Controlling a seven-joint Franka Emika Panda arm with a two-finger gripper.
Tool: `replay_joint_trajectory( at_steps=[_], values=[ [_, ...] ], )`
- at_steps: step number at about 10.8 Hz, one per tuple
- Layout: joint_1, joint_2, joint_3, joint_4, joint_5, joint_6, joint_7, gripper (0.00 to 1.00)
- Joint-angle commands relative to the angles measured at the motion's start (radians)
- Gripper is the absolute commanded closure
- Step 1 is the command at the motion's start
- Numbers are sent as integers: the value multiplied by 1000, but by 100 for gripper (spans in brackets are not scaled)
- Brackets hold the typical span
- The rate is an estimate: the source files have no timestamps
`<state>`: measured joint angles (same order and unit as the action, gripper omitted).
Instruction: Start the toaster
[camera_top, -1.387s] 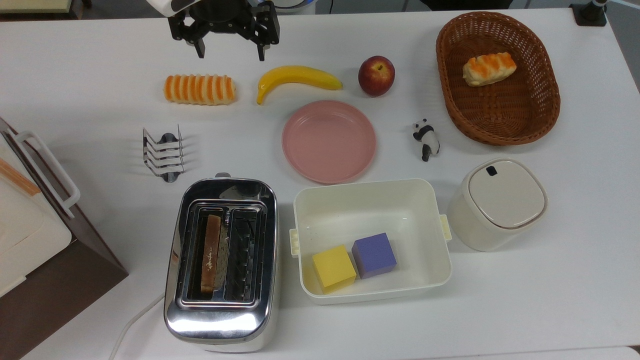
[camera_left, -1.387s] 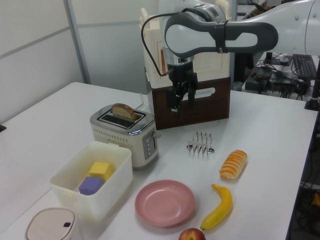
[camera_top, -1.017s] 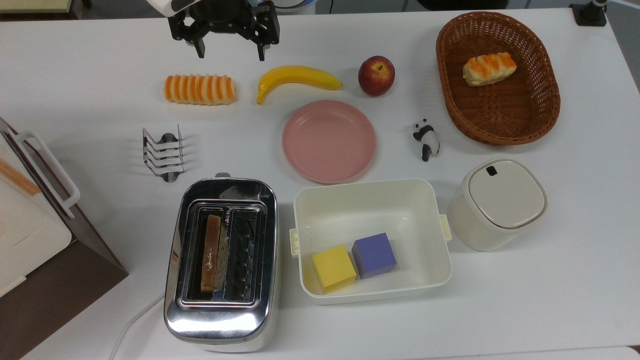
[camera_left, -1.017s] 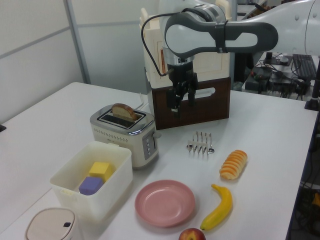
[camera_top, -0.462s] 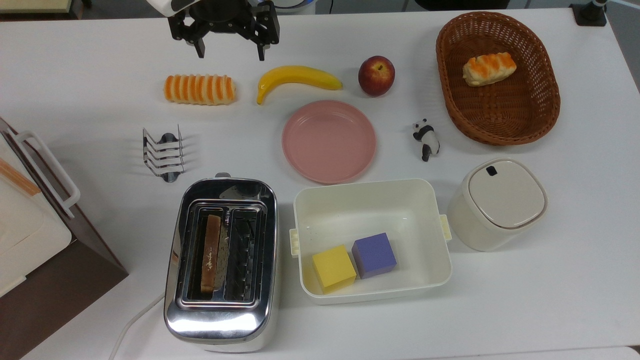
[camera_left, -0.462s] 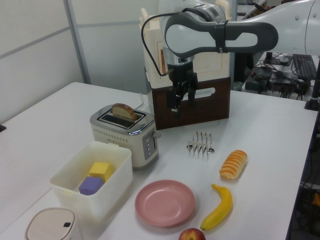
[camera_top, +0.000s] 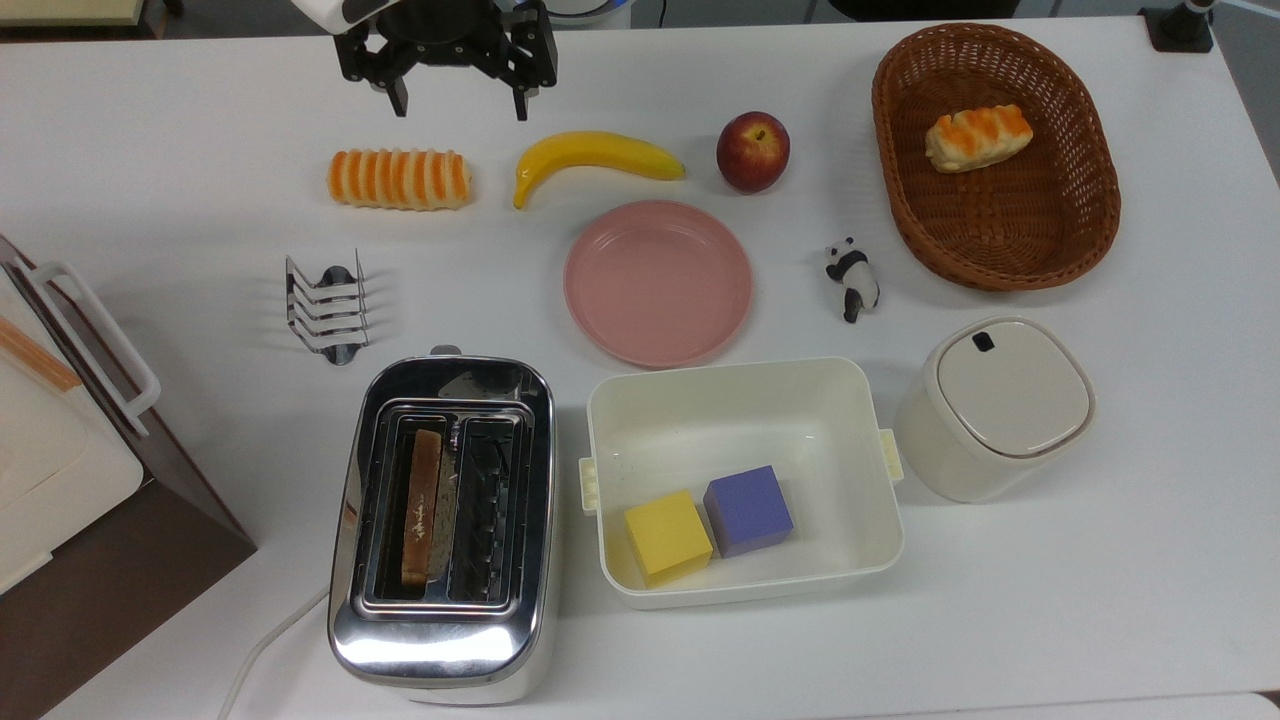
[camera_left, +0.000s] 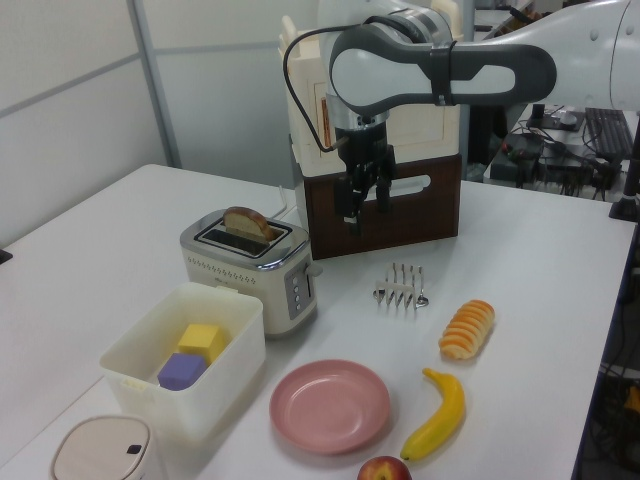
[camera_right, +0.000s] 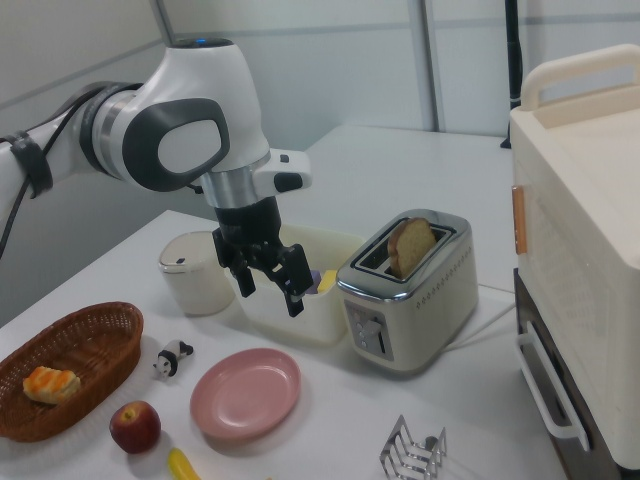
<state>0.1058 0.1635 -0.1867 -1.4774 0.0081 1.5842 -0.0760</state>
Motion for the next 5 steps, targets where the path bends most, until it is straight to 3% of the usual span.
replay_joint_trajectory(
  at_steps=[1, 5],
  values=[
    [3, -18, -5, -21, -10, 68, -33, 0],
    [-1, 11, -7, -20, 29, 284, -16, 0]
  ],
)
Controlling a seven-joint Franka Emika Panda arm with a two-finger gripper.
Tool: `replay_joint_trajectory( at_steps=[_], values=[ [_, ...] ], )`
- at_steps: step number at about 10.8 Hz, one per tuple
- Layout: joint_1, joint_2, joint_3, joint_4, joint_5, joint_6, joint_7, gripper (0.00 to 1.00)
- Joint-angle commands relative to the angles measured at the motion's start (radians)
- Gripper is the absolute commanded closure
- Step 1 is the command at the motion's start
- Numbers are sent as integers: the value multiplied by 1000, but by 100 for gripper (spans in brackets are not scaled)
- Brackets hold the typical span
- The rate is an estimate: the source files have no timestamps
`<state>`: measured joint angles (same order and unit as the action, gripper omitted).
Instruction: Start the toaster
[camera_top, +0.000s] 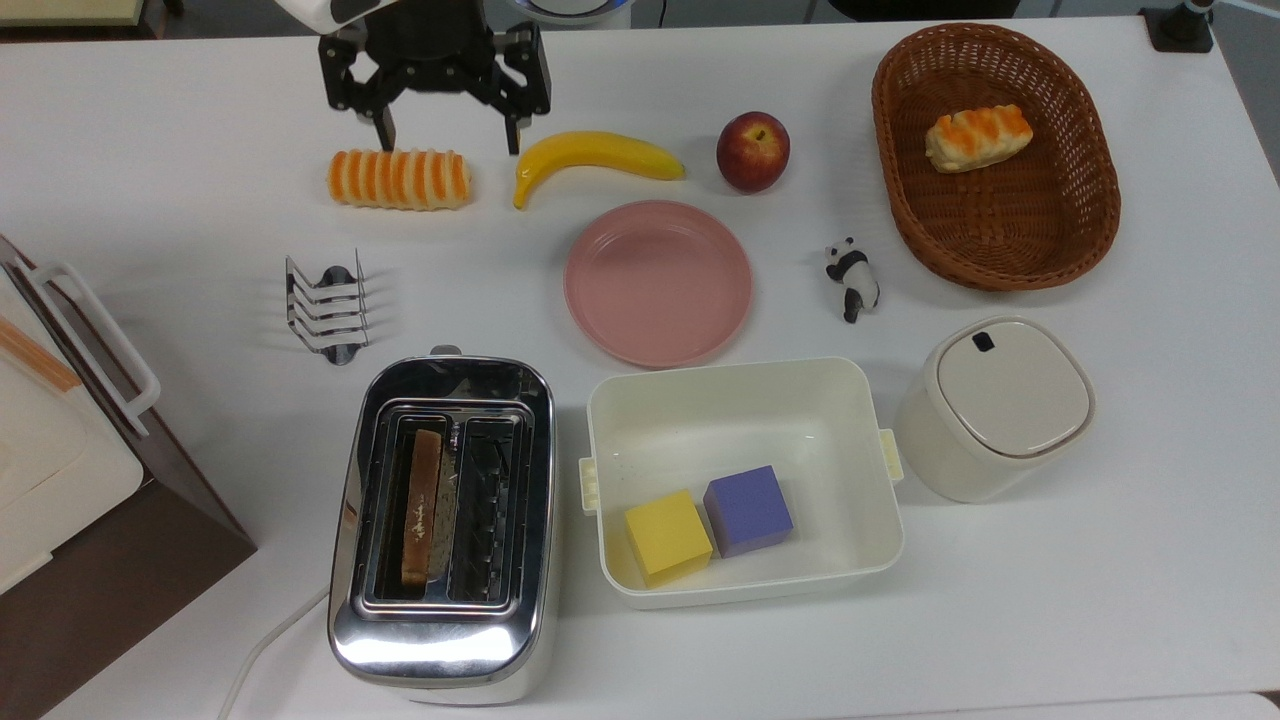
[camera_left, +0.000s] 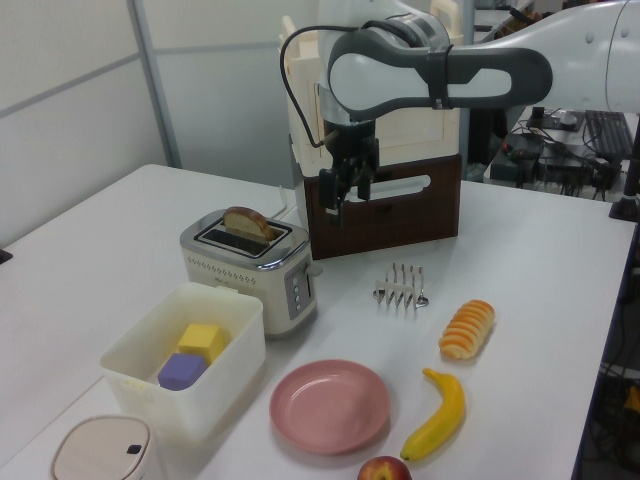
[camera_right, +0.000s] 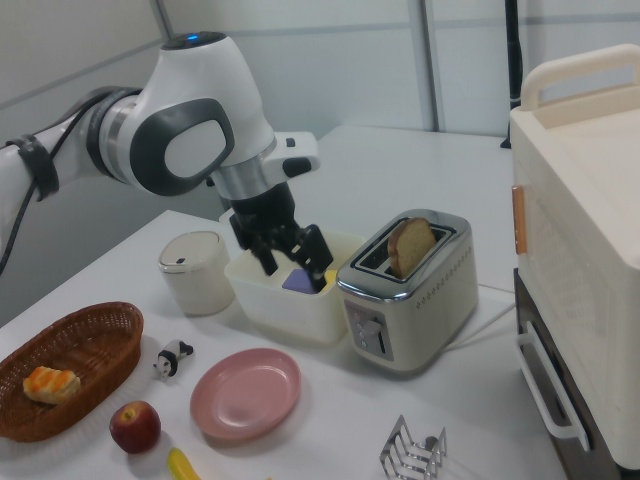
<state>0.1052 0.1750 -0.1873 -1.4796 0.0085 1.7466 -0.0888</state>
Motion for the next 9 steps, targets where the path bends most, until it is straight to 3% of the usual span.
replay_joint_trajectory(
  at_steps=[1, 2, 3, 4, 6, 7, 9],
  values=[
    [-7, 3, -6, -16, 51, 183, 1, 0],
    [-10, 4, -8, -10, 47, 204, -3, 8],
    [-22, 12, -8, -10, 45, 205, -12, 25],
    [-30, 32, -6, -8, 51, 205, -12, 56],
    [-30, 67, -6, -5, 54, 208, -41, 92],
    [-28, 99, -6, -4, 51, 208, -61, 100],
    [-27, 148, -6, 5, 51, 247, -66, 100]
  ],
)
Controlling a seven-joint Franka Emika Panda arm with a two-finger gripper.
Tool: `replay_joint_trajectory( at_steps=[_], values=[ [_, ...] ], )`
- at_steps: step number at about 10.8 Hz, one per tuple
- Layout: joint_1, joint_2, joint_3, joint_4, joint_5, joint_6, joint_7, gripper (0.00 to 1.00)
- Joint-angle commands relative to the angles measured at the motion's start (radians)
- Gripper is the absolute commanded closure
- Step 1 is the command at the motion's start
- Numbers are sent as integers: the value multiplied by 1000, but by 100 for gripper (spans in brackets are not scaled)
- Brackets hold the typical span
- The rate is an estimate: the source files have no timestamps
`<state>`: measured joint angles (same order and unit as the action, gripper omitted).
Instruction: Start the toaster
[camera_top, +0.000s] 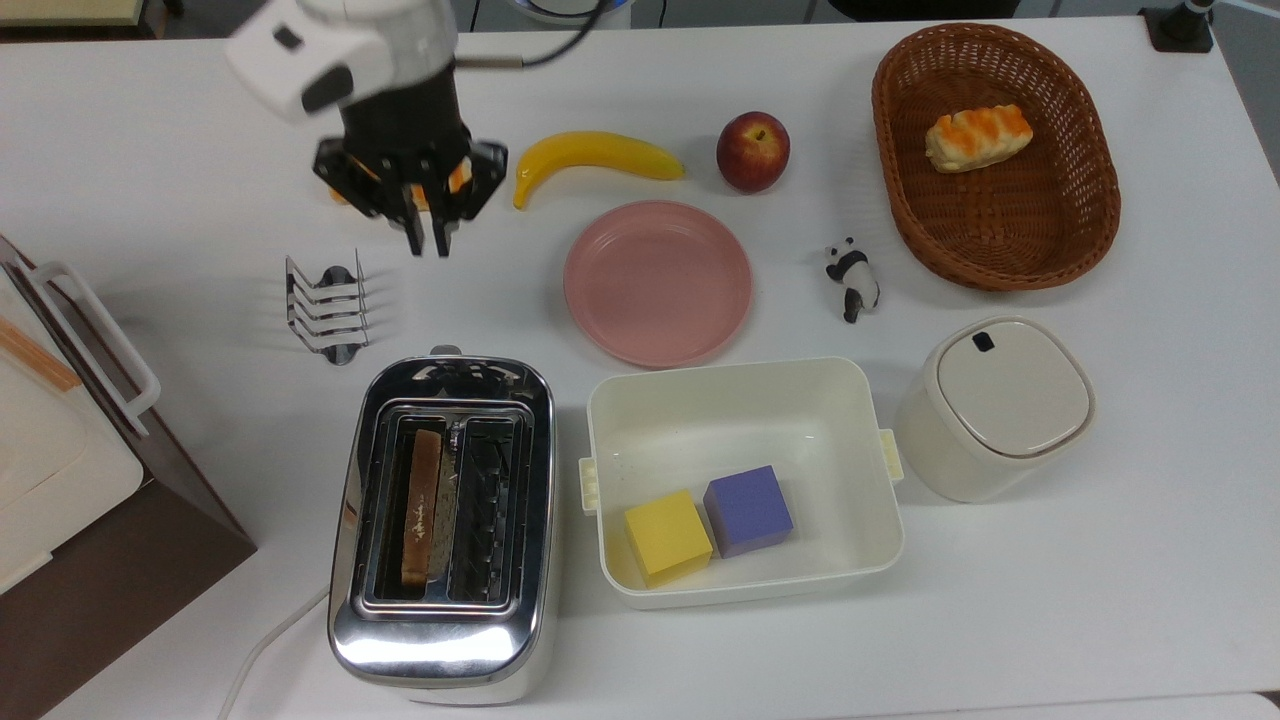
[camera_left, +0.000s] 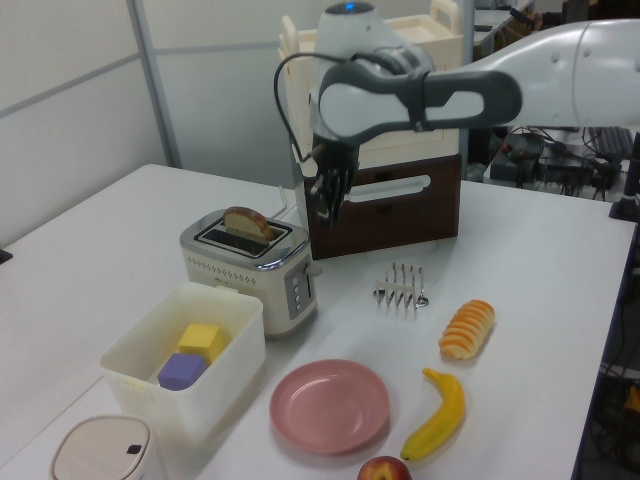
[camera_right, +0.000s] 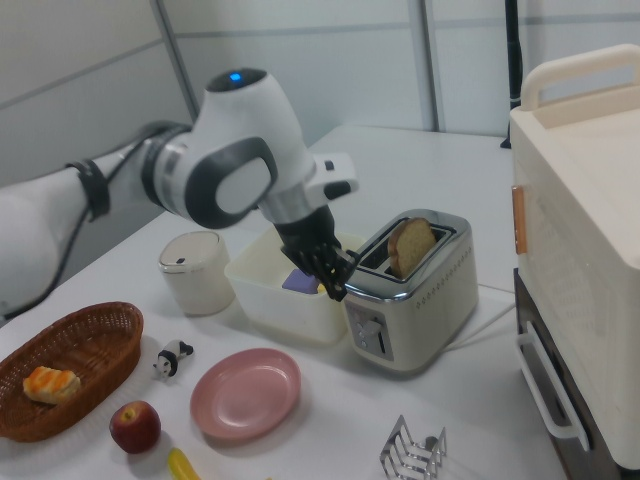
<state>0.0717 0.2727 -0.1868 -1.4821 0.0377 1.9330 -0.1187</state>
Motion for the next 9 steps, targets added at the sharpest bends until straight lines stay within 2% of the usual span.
replay_joint_trajectory(
  at_steps=[1, 6, 9],
  values=[
    [11, 78, -5, 8, 21, 98, -32, 100],
    [16, 190, -3, 13, 8, 179, -38, 100],
    [16, 250, -2, 8, -36, 181, -39, 100]
  ],
)
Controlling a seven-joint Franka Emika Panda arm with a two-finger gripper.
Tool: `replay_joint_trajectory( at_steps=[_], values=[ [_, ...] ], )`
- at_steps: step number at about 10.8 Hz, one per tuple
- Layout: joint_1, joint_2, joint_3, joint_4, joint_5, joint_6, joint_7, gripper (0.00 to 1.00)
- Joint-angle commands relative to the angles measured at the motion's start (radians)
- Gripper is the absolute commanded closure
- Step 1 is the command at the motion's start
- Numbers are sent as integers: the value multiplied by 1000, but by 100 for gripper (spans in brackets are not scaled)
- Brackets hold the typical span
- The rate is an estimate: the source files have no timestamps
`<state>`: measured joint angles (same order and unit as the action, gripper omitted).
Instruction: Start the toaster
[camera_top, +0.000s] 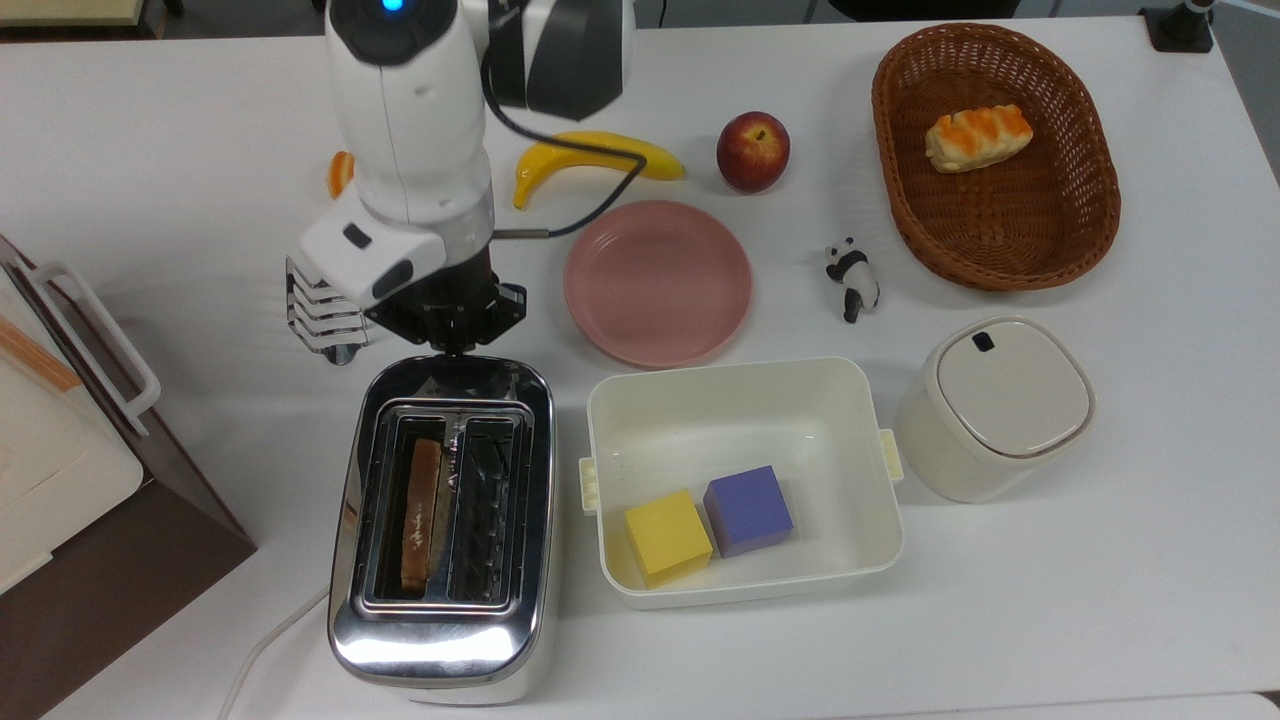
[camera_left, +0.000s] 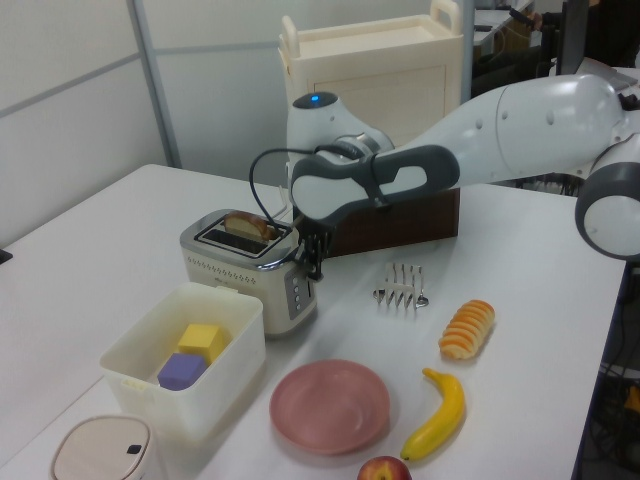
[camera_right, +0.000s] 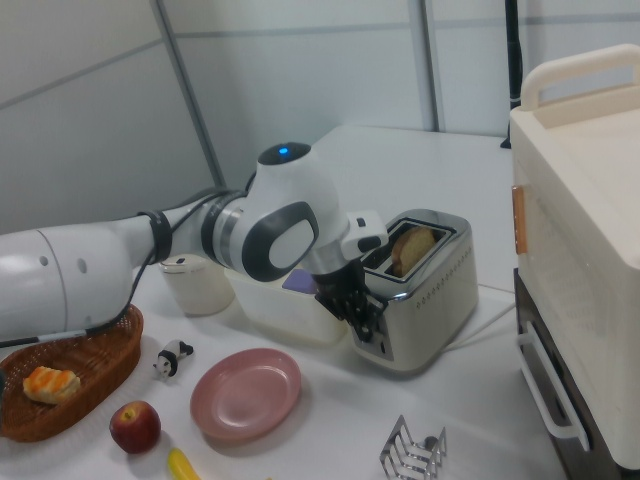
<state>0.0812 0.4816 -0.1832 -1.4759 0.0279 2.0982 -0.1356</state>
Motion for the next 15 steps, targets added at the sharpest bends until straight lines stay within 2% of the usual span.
replay_joint_trajectory(
  at_steps=[1, 4, 6, 11, 12, 13, 14, 15],
  values=[
    [6, 52, -6, 0, -32, 16, -30, 100],
    [6, 39, -6, 3, -25, 14, -55, 100],
    [3, -30, -4, 5, -17, 0, -49, 100],
    [8, -164, 4, 6, 23, -188, -52, 100],
    [9, -188, 4, 6, 49, -216, -50, 83],
    [11, -213, 2, 6, 61, -254, -39, 18],
    [15, -240, 2, 6, 49, -332, -29, 0],
    [28, -267, 2, 5, 44, -401, -27, 0]
  ],
)
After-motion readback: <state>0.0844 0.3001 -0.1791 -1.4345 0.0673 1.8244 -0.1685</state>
